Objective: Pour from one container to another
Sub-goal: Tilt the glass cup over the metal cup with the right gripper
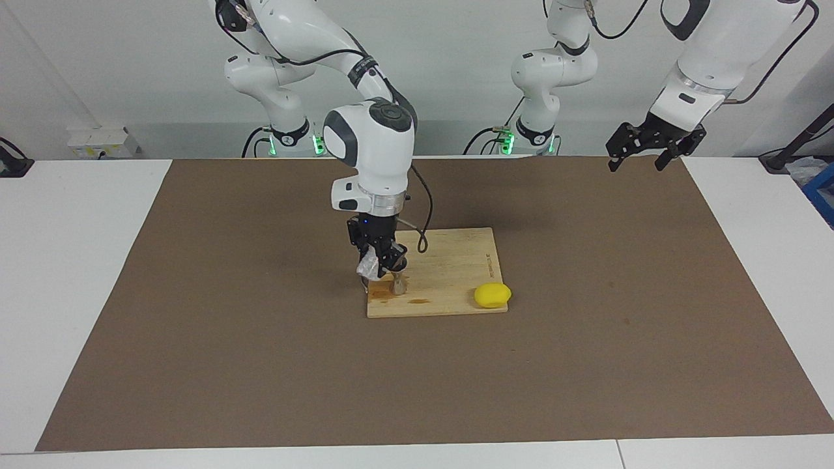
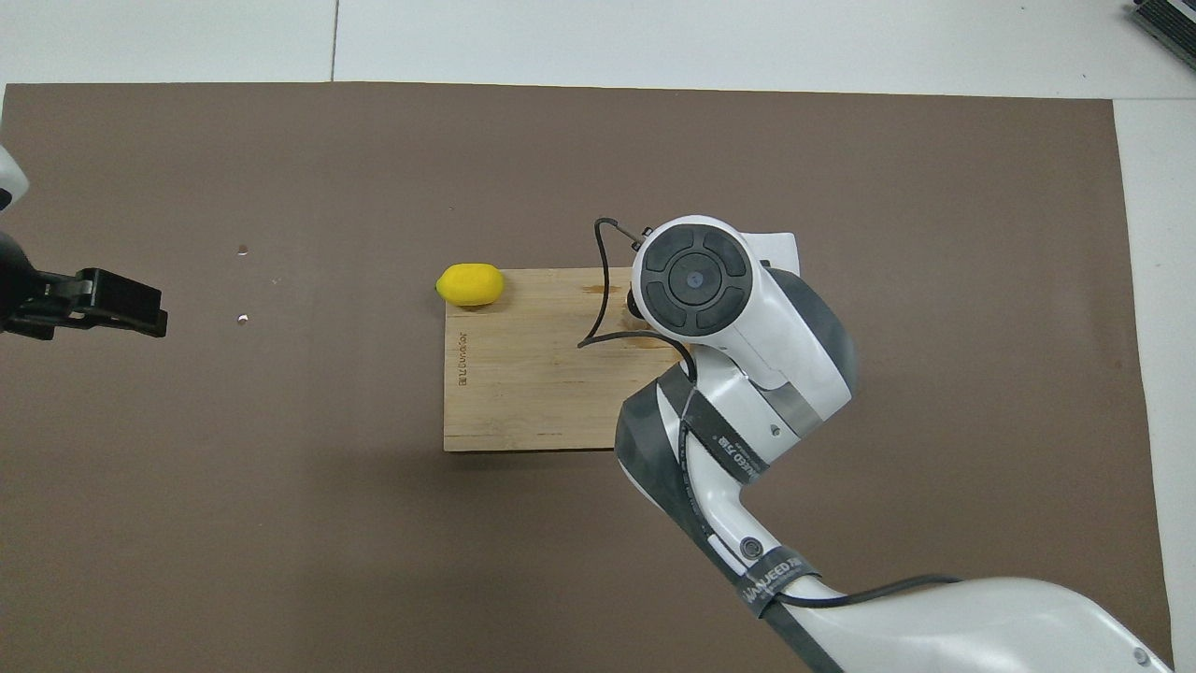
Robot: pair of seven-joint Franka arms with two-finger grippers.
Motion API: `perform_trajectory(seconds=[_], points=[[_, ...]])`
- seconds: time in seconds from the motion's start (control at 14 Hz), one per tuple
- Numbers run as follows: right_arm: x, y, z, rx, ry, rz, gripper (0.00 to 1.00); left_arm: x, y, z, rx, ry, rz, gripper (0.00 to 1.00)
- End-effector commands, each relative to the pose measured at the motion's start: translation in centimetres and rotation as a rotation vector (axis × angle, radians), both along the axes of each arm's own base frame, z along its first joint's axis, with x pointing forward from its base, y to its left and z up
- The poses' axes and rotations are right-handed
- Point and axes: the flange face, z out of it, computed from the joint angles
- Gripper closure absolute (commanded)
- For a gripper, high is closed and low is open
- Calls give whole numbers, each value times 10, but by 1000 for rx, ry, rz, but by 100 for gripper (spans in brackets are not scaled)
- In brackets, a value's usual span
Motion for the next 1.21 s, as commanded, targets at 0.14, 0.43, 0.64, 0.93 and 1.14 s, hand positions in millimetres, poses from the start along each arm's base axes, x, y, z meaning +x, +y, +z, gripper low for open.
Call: perform_trajectory(seconds=[0.14, 0.43, 0.64, 0.93, 1.14], points=[[3, 3, 6, -39, -32, 46, 100, -8, 1, 1, -7, 8, -3, 0], [3, 10, 14, -35, -55, 58, 100, -8, 2, 1, -7, 8, -1, 0], [4, 15, 18, -22, -80, 72, 100, -8, 2, 2, -5, 7, -3, 0], [3, 16, 14, -31, -76, 76, 100, -8, 2, 2, -5, 7, -1, 0], [1, 16, 12, -47, -80, 91, 100, -8, 1, 1, -7, 8, -3, 0]])
